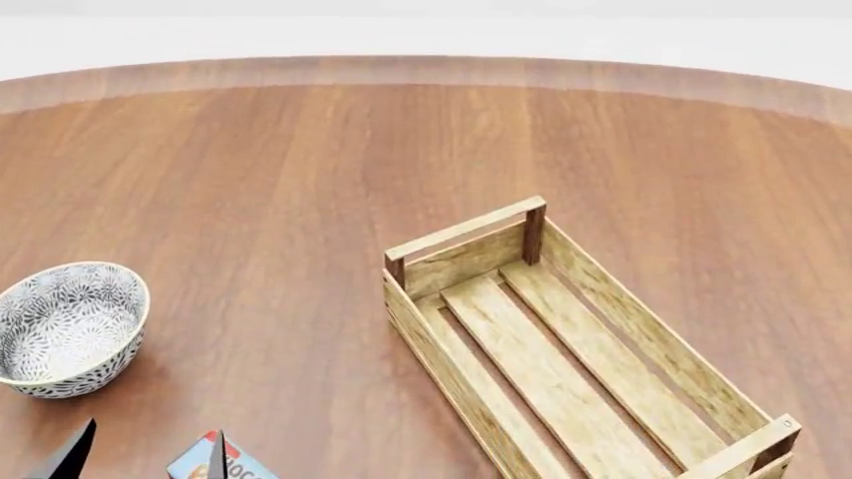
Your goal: Pick up the chocolate pudding and put it in the tray.
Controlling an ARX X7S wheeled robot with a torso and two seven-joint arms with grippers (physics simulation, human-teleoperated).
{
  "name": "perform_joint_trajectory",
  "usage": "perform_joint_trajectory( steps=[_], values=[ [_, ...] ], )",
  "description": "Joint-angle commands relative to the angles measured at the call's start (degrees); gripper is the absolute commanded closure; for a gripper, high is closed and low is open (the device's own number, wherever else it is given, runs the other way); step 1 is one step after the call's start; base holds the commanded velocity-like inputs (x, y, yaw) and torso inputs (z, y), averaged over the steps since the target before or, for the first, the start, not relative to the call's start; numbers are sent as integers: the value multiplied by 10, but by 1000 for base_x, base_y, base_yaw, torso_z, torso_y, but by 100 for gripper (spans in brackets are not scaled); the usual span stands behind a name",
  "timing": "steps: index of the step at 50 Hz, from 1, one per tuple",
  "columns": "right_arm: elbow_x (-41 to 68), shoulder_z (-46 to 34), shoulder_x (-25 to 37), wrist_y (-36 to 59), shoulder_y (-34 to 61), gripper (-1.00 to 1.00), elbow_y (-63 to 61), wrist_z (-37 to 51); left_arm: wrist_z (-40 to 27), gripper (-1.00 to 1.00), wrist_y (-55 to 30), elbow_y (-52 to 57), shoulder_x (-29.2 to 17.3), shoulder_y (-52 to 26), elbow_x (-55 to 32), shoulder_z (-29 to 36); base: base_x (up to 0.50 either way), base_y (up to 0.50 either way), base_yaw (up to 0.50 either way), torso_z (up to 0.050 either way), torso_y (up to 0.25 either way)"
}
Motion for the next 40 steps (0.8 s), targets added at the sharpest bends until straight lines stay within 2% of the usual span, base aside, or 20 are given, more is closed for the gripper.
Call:
perform_joint_trajectory(
  steps=[1,27,28,40],
  values=[
    [-14,-22,-18,-1,26,-100,41,-6,-5,-100,-4,4,-3,-1,-4,3,0,0,0,0,0],
    [-34,-59,-71,-6,113,-100,164,-15,-12,-100,4,-4,-8,-3,-10,12,0,0,0,0,0],
    [-57,-81,-100,-4,152,-100,215,-15,-11,-100,7,-10,-5,-6,-10,15,0,0,0,0,0],
    [-59,-91,-110,-19,171,-100,257,-13,-13,-100,7,-12,-7,-8,-12,20,0,0,0,0,0]
  ],
)
